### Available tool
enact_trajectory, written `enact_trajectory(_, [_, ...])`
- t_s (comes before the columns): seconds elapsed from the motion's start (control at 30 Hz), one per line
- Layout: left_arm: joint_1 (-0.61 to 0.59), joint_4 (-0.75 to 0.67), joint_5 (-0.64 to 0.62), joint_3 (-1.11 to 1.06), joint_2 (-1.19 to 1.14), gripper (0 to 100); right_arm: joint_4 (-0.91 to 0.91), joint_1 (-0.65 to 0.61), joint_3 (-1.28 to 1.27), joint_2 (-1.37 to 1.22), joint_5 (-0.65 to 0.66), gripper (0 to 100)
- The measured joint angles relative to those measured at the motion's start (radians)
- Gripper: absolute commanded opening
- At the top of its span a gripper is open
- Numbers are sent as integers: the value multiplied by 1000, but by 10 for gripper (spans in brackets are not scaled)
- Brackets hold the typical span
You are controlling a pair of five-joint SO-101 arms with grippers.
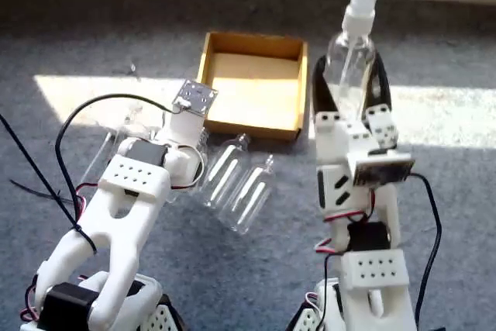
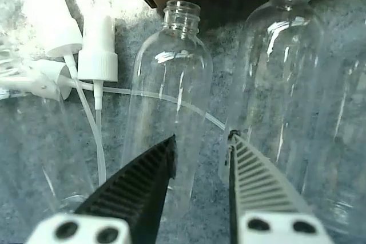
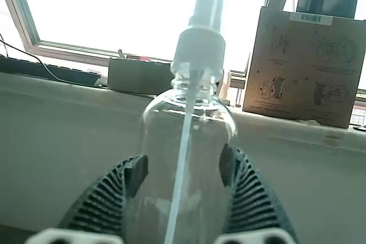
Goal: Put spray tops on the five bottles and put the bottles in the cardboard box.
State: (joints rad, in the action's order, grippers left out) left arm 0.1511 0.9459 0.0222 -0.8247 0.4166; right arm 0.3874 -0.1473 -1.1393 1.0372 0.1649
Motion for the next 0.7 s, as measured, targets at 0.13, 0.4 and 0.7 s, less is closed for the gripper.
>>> enact_trajectory(0.13, [2,-54,0,-26,2,152,184,0,290,-394,-25,5])
enact_trajectory(0.4, [2,-71,0,-31,2,152,313,-18,798,-1208,-26,5])
enact_trajectory(0.7, [2,-71,0,-31,2,152,411,-64,1399,-1935,-26,5])
